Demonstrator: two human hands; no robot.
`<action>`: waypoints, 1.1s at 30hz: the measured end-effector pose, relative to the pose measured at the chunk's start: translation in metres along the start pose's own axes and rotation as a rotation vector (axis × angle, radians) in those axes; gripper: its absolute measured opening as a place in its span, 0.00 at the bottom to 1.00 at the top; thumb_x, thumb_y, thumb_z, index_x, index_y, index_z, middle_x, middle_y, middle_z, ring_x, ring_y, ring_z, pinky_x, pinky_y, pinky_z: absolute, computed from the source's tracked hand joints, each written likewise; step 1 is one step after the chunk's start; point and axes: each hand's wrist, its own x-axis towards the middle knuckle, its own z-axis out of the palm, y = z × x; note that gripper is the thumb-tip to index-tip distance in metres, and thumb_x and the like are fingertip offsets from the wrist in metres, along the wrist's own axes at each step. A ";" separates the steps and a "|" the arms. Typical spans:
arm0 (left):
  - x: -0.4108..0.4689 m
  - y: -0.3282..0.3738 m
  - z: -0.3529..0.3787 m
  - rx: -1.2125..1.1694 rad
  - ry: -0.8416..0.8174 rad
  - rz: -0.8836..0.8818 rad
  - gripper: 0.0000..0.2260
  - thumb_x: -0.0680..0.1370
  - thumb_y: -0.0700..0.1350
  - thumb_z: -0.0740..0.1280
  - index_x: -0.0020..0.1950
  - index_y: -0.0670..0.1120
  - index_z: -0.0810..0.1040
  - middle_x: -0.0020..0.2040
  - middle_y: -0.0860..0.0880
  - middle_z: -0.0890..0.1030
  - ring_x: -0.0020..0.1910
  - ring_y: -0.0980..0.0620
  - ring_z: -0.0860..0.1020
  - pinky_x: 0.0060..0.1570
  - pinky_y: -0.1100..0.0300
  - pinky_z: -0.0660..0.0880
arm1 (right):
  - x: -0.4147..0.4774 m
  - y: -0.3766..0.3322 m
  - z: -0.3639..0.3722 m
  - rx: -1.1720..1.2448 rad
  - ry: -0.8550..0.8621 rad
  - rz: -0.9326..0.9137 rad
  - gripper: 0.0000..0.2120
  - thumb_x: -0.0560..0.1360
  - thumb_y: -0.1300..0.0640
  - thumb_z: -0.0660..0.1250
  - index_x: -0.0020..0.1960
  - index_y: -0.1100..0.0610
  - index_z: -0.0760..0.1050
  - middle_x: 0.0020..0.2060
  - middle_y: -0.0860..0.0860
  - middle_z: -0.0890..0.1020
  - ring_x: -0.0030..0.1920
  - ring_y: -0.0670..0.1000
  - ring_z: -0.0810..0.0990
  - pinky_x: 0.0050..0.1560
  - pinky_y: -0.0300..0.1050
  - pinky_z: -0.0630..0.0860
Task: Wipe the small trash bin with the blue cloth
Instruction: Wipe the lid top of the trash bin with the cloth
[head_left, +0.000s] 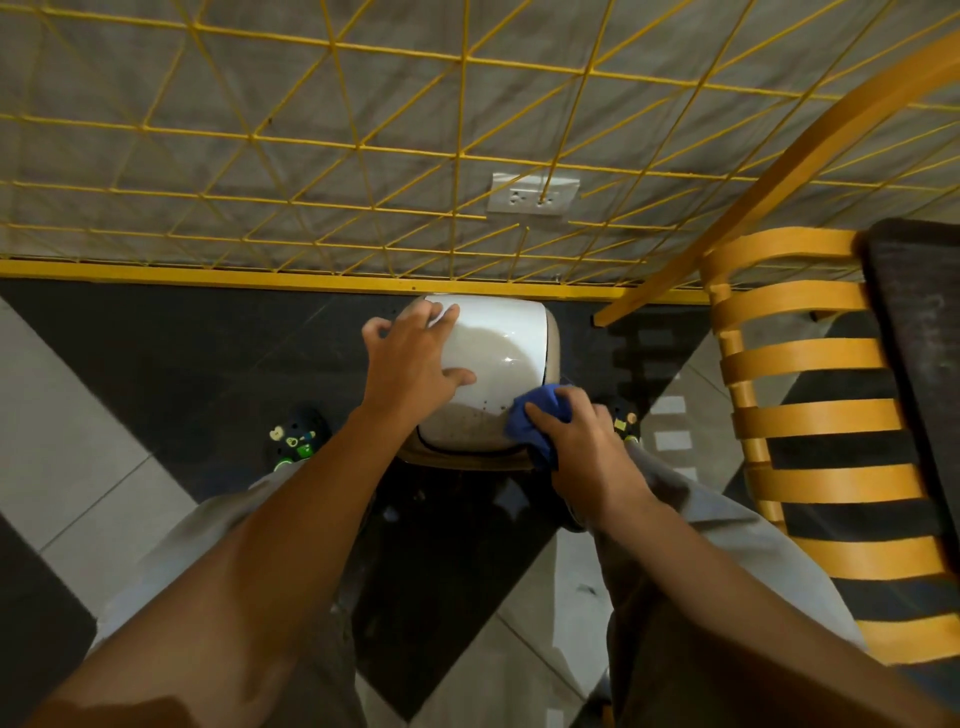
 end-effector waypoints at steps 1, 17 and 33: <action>0.000 0.000 0.000 -0.003 0.000 -0.002 0.33 0.70 0.60 0.68 0.71 0.51 0.63 0.69 0.49 0.67 0.67 0.50 0.66 0.62 0.50 0.56 | 0.001 -0.001 -0.002 0.027 0.011 0.001 0.28 0.73 0.62 0.65 0.70 0.50 0.64 0.68 0.56 0.60 0.64 0.59 0.64 0.65 0.54 0.69; -0.001 0.001 -0.003 -0.014 -0.017 -0.010 0.33 0.70 0.60 0.68 0.71 0.50 0.63 0.69 0.47 0.68 0.67 0.48 0.65 0.62 0.48 0.58 | 0.006 -0.029 0.016 -0.039 0.044 0.058 0.28 0.75 0.60 0.63 0.72 0.52 0.58 0.70 0.56 0.58 0.65 0.58 0.61 0.62 0.49 0.70; 0.018 0.015 -0.035 0.040 -0.019 0.123 0.24 0.72 0.51 0.69 0.65 0.46 0.70 0.64 0.46 0.72 0.62 0.44 0.70 0.61 0.50 0.63 | 0.008 -0.040 0.037 0.062 0.106 0.024 0.27 0.75 0.61 0.62 0.73 0.55 0.59 0.70 0.57 0.61 0.67 0.58 0.61 0.65 0.49 0.65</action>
